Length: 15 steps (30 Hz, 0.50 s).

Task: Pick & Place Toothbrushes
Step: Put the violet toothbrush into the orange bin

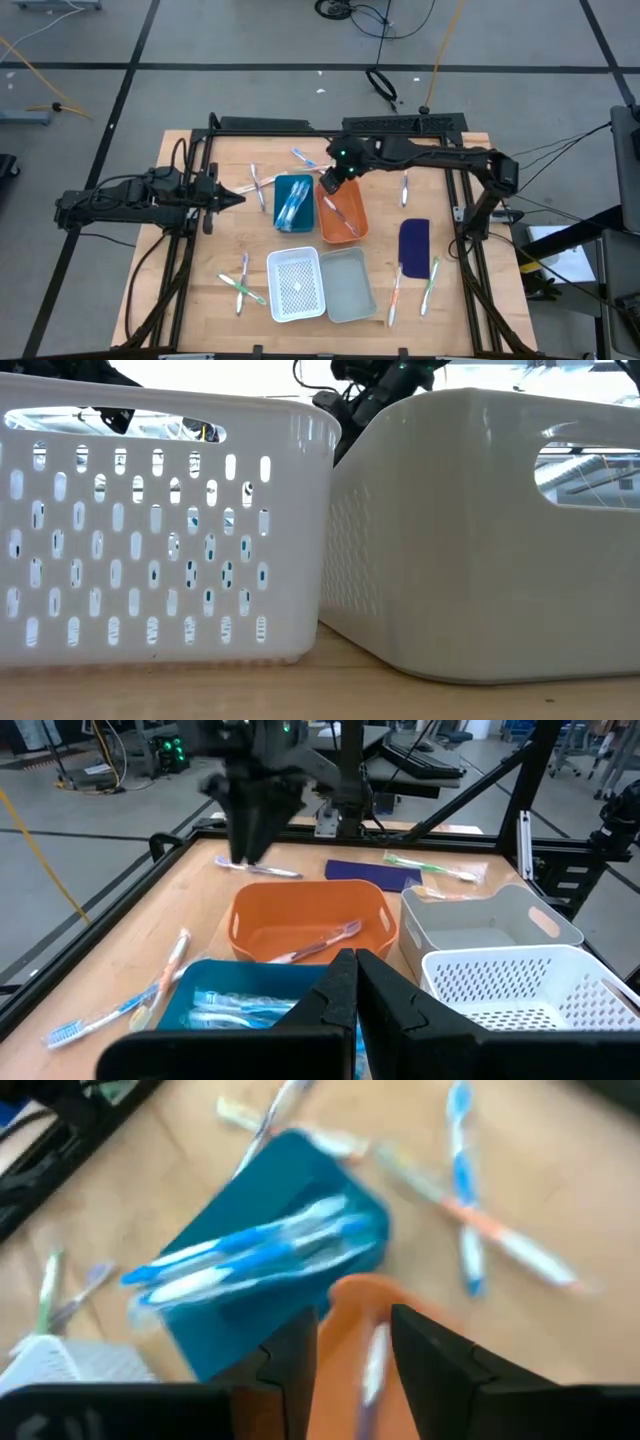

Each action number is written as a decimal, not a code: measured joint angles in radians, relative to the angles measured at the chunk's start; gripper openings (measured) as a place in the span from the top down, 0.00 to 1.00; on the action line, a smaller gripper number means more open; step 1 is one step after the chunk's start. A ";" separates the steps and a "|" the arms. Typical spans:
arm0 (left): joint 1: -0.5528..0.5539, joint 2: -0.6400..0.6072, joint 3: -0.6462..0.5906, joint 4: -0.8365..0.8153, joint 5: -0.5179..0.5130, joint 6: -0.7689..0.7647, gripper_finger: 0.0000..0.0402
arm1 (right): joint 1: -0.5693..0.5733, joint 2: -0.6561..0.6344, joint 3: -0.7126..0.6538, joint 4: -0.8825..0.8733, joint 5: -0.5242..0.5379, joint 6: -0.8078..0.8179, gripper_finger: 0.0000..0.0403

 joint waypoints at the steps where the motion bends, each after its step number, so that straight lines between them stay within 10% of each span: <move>1: 0.000 0.001 0.000 0.002 -0.005 0.000 0.99 | -0.008 -0.007 0.000 0.004 0.014 -0.024 0.71; 15: 0.028 0.196 0.006 0.132 -0.230 -0.110 0.99 | -0.128 -0.043 -0.001 0.216 -0.014 -0.290 0.99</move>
